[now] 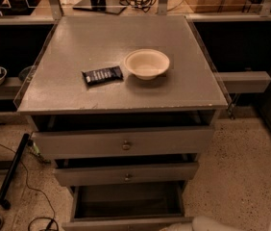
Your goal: Close bottom drawer
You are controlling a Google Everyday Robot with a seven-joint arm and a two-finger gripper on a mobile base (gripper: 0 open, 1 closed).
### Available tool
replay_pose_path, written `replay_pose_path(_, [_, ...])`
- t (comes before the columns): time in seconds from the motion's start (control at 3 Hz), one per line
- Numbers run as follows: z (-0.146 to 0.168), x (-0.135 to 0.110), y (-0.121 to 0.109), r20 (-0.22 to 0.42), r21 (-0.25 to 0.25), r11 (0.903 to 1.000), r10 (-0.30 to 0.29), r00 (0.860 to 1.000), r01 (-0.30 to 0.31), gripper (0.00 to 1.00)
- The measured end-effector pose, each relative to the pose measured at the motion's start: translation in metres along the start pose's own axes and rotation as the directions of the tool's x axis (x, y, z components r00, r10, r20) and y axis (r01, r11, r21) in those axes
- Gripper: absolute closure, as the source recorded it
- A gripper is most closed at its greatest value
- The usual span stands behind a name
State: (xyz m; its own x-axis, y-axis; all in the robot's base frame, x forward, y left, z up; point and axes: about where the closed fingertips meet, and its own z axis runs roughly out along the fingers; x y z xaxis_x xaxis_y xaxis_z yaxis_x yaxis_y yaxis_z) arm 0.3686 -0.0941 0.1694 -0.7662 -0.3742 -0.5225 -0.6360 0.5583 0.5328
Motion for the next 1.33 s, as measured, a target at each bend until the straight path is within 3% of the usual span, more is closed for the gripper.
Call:
replay_pose_path(1.0, [0.017, -0.031, -0.011, 0.089, -0.008, 0.9999, -0.013, 0.996, 0.014, 1.00])
replay_pose_path(1.33, [0.017, -0.031, -0.011, 0.089, -0.008, 0.9999, -0.013, 0.996, 0.014, 0.82])
